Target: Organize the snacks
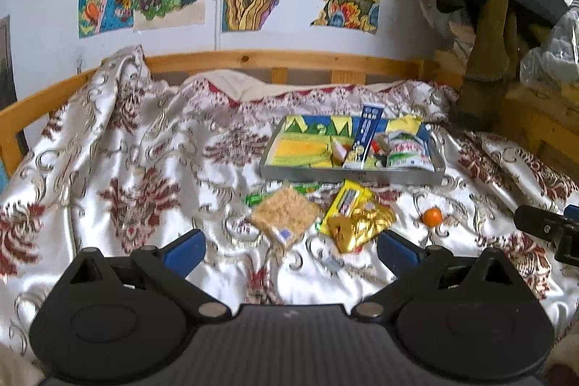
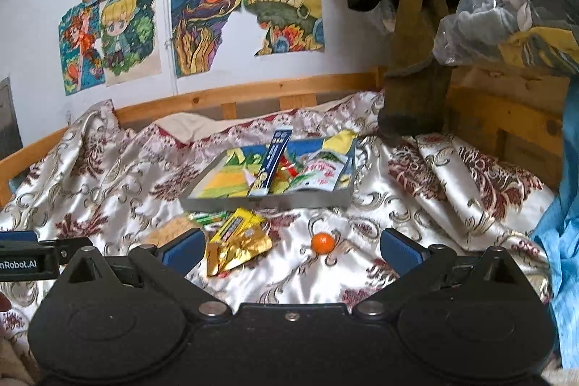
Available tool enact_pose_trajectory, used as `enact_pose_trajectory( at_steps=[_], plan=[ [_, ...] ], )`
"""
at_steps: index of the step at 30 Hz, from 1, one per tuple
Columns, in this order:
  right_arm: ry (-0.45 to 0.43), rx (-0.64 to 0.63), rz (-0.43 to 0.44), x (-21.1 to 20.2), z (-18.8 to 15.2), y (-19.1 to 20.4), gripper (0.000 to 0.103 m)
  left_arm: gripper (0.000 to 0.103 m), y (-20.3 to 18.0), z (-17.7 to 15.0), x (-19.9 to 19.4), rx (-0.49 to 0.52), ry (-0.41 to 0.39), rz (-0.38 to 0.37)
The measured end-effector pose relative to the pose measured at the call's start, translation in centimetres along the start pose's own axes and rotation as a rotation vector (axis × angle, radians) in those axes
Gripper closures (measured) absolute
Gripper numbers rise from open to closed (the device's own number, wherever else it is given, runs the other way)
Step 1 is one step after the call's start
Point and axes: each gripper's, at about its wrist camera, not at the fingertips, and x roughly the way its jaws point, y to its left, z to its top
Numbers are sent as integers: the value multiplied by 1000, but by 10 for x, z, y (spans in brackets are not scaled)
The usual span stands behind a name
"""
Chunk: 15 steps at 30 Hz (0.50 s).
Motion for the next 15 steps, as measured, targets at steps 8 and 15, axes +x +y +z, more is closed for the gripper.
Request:
enact_pose_trajectory(
  at_steps=[8, 15],
  plan=[
    [7, -44, -9, -3, -2, 7, 1, 0, 4, -3, 0, -17, 27, 18],
    [45, -60, -16, 5, -3, 9, 1, 0, 2, -3, 12, 7, 113, 22]
  ],
)
